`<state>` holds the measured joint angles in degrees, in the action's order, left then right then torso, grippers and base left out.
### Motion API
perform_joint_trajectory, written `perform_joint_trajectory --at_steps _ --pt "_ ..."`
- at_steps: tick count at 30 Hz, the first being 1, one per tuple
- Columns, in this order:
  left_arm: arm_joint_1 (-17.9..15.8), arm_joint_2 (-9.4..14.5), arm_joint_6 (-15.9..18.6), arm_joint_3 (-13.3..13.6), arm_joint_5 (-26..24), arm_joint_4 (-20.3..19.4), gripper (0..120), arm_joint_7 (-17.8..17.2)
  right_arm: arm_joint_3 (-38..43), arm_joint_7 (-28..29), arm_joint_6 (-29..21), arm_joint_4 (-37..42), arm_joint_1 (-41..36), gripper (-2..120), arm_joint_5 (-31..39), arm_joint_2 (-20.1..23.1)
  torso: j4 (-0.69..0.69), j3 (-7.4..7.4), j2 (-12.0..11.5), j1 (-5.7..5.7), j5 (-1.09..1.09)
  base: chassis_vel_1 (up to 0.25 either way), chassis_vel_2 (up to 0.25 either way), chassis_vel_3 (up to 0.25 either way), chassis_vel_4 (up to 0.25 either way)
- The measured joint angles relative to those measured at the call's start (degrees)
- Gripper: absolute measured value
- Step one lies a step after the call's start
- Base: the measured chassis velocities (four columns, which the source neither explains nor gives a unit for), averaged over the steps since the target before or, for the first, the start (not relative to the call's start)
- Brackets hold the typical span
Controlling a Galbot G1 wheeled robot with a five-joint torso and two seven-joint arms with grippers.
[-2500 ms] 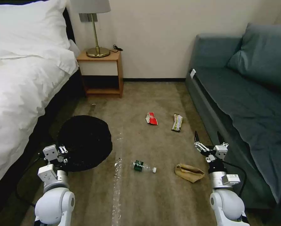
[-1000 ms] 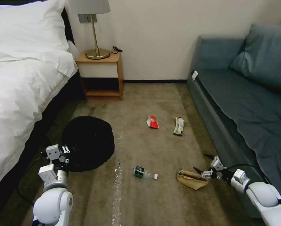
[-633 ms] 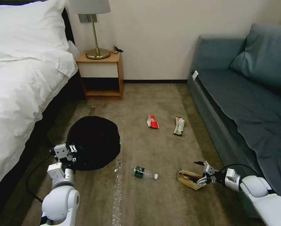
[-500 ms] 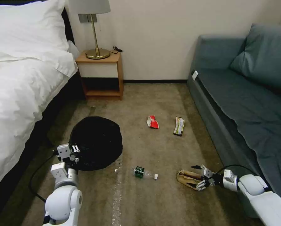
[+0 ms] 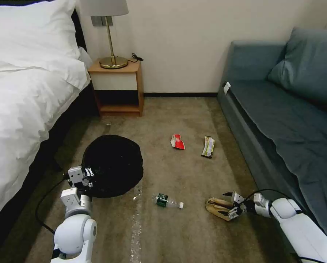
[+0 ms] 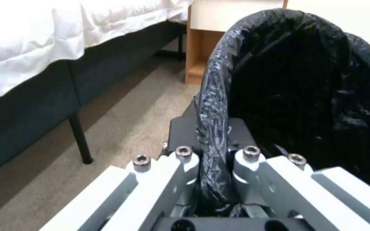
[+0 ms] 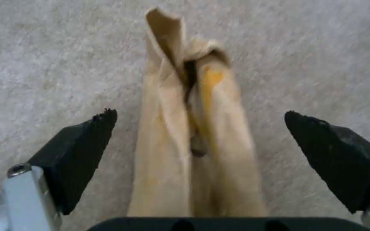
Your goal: Pick up the trash bin, then pick up the garbage on the floor and place it into the trash bin.
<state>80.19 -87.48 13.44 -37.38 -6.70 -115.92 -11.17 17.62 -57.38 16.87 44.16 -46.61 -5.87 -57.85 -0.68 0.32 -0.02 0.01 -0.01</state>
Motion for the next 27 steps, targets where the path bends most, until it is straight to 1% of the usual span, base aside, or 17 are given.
perform_joint_trajectory --at_steps 4,9,12,13,14,15,17,18,19,20,21,24,25,26,27 --pt "0.0 0.0 0.0 -0.1 -0.1 -0.1 4 -0.1 1.0 -1.2 0.3 -2.4 0.7 100 -1.2 -0.8 -0.01 0.00 0.0 0.00 0.00 0.000 0.000 0.000 0.000" --pt "0.3 -0.2 -0.1 0.2 0.0 -0.2 4 -0.1 1.6 -0.6 1.3 -4.3 0.9 99 -1.6 -1.3 -0.01 0.00 0.0 0.00 0.01 0.000 0.000 0.000 0.000" --pt "0.4 -0.4 -0.2 0.5 0.1 -0.2 4 -0.1 1.8 -0.7 1.7 -4.3 0.1 85 -0.4 -1.2 -0.01 0.00 0.0 0.00 0.01 0.000 0.000 0.000 0.000" --pt "0.4 -0.4 -0.2 0.5 0.1 -0.2 4 -0.1 1.8 -0.7 1.7 -4.3 0.1 85 -0.4 -1.2 -0.01 0.00 0.0 0.00 0.01 0.000 0.000 0.000 0.000" --pt "0.4 -0.4 -0.2 0.5 0.1 -0.2 4 -0.1 1.8 -0.7 1.8 -4.1 -0.2 80 0.0 -1.1 -0.01 0.00 0.0 0.00 0.00 0.000 0.000 0.000 0.000" --pt "0.4 -0.4 -0.2 0.5 0.1 -0.2 4 -0.1 1.8 -0.7 1.8 -4.1 -0.2 80 0.0 -1.1 -0.01 0.00 0.0 0.00 0.00 0.000 0.000 0.000 0.000" --pt "0.5 -0.3 -0.3 0.6 0.1 -0.2 4 -0.1 2.0 -0.7 1.8 -3.9 -0.7 67 0.8 -1.1 -0.01 -0.01 0.0 0.00 0.00 0.000 0.000 0.000 0.000" --pt "0.5 -0.3 -0.3 0.6 0.1 -0.2 4 -0.1 2.0 -0.7 1.8 -3.9 -0.7 67 0.8 -1.1 -0.01 -0.01 0.0 0.00 0.00 0.000 0.000 0.000 0.000" --pt "0.5 -0.3 -0.3 0.6 0.1 -0.2 4 -0.1 2.0 -0.7 1.9 -3.9 -0.9 64 0.9 -1.0 -0.01 0.00 0.0 0.00 0.00 0.000 0.000 0.000 0.000" --pt "0.5 -0.3 -0.3 0.6 0.1 -0.2 4 0.0 2.0 -0.7 1.9 -3.8 -1.0 57 1.1 -0.9 -0.01 0.00 0.0 0.00 0.00 0.000 0.000 0.000 0.000" --pt "0.5 -0.3 -0.3 0.6 0.1 -0.2 4 0.0 2.0 -0.7 1.9 -3.8 -1.0 57 1.1 -0.9 -0.01 0.00 0.0 0.00 0.00 0.000 0.000 0.000 0.000" --pt "0.3 -0.3 -0.3 0.5 0.0 -0.2 4 0.1 2.0 -0.6 2.0 -3.7 -1.2 41 1.6 -0.8 -0.01 -0.01 0.0 0.00 0.00 0.000 0.000 0.000 0.000" --pt "0.3 -0.3 -0.3 0.5 0.0 -0.2 4 0.1 2.0 -0.6 2.0 -3.7 -1.2 41 1.6 -0.8 -0.01 -0.01 0.0 0.00 0.00 0.000 0.000 0.000 0.000" --pt "0.2 -0.4 -0.3 0.5 0.0 -0.2 4 0.1 2.1 -0.6 2.0 -3.8 -1.2 36 1.7 -0.8 -0.01 0.00 0.0 0.00 0.00 0.000 0.000 0.000 0.000" --pt "0.2 -0.4 -0.3 0.5 0.0 -0.2 4 0.1 2.1 -0.6 2.0 -3.8 -1.2 36 1.7 -0.8 -0.01 0.00 0.0 0.00 0.00 0.000 0.000 0.000 0.000"
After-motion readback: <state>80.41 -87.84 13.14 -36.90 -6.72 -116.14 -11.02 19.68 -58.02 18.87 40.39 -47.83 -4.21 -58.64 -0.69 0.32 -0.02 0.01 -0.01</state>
